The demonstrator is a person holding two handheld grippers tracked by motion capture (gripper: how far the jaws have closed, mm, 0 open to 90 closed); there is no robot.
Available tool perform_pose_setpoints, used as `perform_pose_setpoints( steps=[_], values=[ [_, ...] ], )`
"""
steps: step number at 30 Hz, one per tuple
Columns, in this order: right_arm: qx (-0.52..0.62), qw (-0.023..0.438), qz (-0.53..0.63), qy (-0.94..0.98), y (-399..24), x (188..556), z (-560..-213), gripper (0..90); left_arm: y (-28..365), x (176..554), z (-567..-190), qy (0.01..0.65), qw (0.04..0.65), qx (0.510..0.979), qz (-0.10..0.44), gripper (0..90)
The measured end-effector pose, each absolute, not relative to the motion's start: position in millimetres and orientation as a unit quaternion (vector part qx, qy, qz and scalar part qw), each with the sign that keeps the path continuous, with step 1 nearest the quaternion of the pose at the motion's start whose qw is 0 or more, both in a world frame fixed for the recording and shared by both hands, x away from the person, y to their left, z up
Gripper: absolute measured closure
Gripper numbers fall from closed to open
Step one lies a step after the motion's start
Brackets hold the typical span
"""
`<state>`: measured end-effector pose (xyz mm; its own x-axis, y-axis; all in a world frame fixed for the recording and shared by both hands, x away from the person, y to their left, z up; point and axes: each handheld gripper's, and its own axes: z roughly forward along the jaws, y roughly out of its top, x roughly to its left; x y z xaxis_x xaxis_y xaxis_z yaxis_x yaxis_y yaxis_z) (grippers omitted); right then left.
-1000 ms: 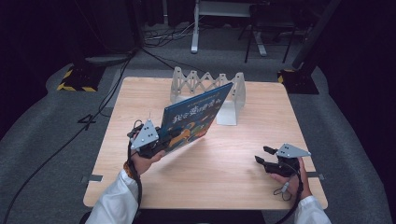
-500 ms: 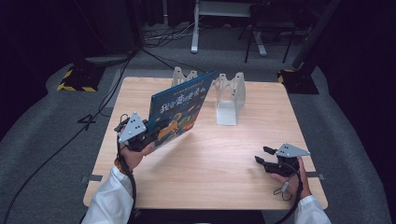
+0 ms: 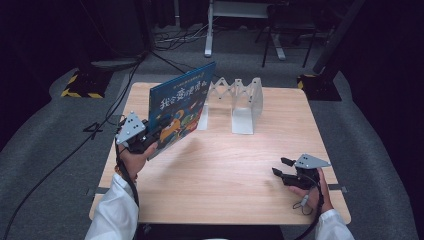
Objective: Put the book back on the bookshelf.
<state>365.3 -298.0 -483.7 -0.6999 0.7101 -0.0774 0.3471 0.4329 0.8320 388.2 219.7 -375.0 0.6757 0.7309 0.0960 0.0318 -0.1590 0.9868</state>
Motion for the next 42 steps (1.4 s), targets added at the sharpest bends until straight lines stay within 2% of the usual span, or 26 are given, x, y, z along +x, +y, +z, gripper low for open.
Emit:
perform_pose_setpoints(
  steps=[30, 42],
  values=[
    [0.313, 0.2, 0.419, 0.829, -296.4, 366.6, -488.0, 42.3, 182.3, 459.5, -372.3, 0.325, 0.568, 0.693, 0.304, 82.9],
    [0.309, 0.197, 0.414, 0.833, -296.1, 366.8, -490.1, 42.1, 171.6, 485.1, -386.9, 0.35, 0.57, 0.68, 0.3, 82.9]
  ],
)
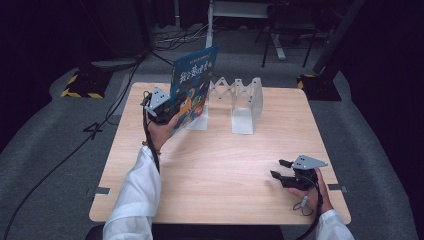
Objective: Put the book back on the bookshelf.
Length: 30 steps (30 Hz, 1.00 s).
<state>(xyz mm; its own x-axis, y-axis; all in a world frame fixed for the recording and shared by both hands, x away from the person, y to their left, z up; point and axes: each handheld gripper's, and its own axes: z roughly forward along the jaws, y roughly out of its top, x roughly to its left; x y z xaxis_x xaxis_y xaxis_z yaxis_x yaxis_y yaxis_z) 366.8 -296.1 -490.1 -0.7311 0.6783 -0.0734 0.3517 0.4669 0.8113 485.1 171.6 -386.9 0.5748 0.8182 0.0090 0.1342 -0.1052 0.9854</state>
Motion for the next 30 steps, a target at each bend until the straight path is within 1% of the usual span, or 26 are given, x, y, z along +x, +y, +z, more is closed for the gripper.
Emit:
perform_pose_setpoints(
  steps=[12, 16, 22, 27, 30],
  values=[
    [0.305, 0.195, 0.411, 0.837, -294.5, 366.3, -491.3, 41.9, 165.8, 493.0, -397.8, 0.369, 0.578, 0.661, 0.305, 82.7],
    [0.304, 0.195, 0.406, 0.839, -293.4, 366.7, -492.1, 41.7, 165.2, 493.8, -402.6, 0.374, 0.581, 0.657, 0.3, 82.6],
    [0.301, 0.192, 0.404, 0.842, -291.1, 366.9, -493.1, 41.5, 166.7, 491.6, -406.4, 0.372, 0.572, 0.67, 0.291, 82.2],
    [0.295, 0.191, 0.397, 0.848, -288.1, 367.0, -493.8, 41.2, 170.2, 493.4, -417.6, 0.378, 0.559, 0.683, 0.279, 82.3],
    [0.295, 0.189, 0.399, 0.847, -287.8, 367.4, -494.1, 41.2, 170.6, 492.8, -420.0, 0.379, 0.554, 0.686, 0.28, 82.3]
  ],
)
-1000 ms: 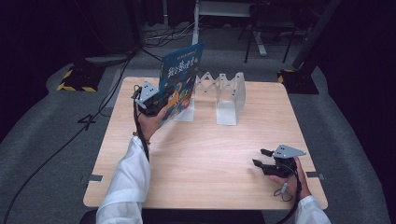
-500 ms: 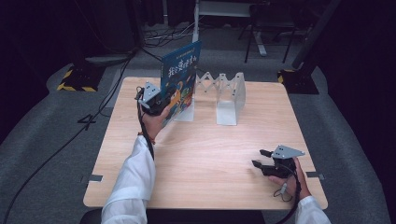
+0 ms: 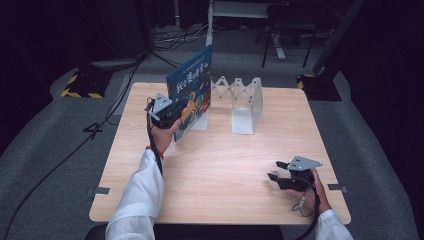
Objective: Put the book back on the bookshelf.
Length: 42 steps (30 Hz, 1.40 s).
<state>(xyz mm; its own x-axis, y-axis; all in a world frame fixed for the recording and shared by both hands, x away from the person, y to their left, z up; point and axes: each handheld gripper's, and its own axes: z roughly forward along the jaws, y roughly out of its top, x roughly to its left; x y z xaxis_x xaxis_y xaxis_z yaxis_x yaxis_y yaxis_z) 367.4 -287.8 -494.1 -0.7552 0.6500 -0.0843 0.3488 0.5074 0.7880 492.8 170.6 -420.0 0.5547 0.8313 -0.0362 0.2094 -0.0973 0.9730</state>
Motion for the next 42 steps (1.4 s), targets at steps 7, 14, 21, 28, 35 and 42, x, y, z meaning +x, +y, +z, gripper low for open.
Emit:
perform_pose_setpoints(
  steps=[7, 14, 21, 28, 35, 42],
  values=[
    [0.293, 0.184, 0.398, 0.85, -286.0, 367.8, -494.9, 40.9, 169.6, 494.7, -421.3, 0.379, 0.547, 0.694, 0.275, 81.7],
    [0.291, 0.17, 0.398, 0.853, -284.4, 368.4, -497.3, 37.5, 173.7, 495.4, -423.7, 0.376, 0.553, 0.695, 0.264, 79.5],
    [0.295, 0.161, 0.389, 0.857, -280.8, 369.0, -500.2, 32.4, 176.2, 495.0, -424.4, 0.374, 0.553, 0.697, 0.264, 79.1],
    [0.295, 0.158, 0.385, 0.86, -280.6, 369.1, -501.6, 31.0, 177.4, 492.9, -425.5, 0.372, 0.558, 0.695, 0.258, 73.1],
    [0.298, 0.159, 0.379, 0.861, -279.5, 369.6, -502.4, 29.8, 182.8, 490.8, -426.1, 0.388, 0.55, 0.692, 0.259, 57.7],
    [0.301, 0.157, 0.378, 0.861, -279.6, 370.0, -502.4, 28.5, 189.7, 490.3, -422.9, 0.388, 0.544, 0.696, 0.263, 54.4]
  ],
)
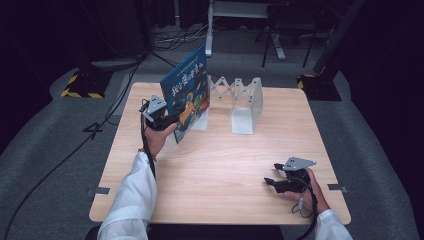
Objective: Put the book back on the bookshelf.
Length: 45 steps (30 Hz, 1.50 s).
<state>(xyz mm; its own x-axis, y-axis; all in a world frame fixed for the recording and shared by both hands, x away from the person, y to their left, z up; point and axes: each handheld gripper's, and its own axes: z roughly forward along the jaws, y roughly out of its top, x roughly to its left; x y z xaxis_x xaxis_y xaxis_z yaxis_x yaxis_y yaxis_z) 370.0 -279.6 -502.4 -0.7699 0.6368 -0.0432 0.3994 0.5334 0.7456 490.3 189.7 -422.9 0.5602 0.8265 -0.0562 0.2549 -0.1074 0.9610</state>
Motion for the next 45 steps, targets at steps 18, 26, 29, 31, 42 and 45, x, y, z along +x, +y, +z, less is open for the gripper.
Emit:
perform_pose_setpoints(
  steps=[18, 26, 29, 31, 42, 45],
  values=[
    [0.312, 0.152, 0.375, 0.859, -280.3, 372.0, -503.0, 24.3, 209.8, 471.2, -400.6, 0.39, 0.502, 0.722, 0.275, 29.9],
    [0.317, 0.149, 0.375, 0.858, -280.3, 372.8, -503.2, 22.8, 216.7, 460.4, -396.7, 0.382, 0.484, 0.736, 0.28, 25.4],
    [0.318, 0.148, 0.374, 0.858, -280.5, 373.3, -503.3, 22.5, 217.7, 455.5, -396.1, 0.376, 0.475, 0.744, 0.283, 23.5],
    [0.319, 0.148, 0.374, 0.858, -280.5, 373.4, -503.4, 22.0, 218.5, 453.2, -395.3, 0.374, 0.47, 0.75, 0.278, 21.4],
    [0.328, 0.145, 0.372, 0.856, -280.7, 374.2, -503.6, 19.4, 226.8, 432.6, -399.3, 0.354, 0.436, 0.785, 0.26, 16.2],
    [0.327, 0.145, 0.371, 0.857, -281.2, 373.4, -503.6, 18.7, 228.6, 424.8, -403.7, 0.344, 0.421, 0.801, 0.251, 15.8]
  ],
)
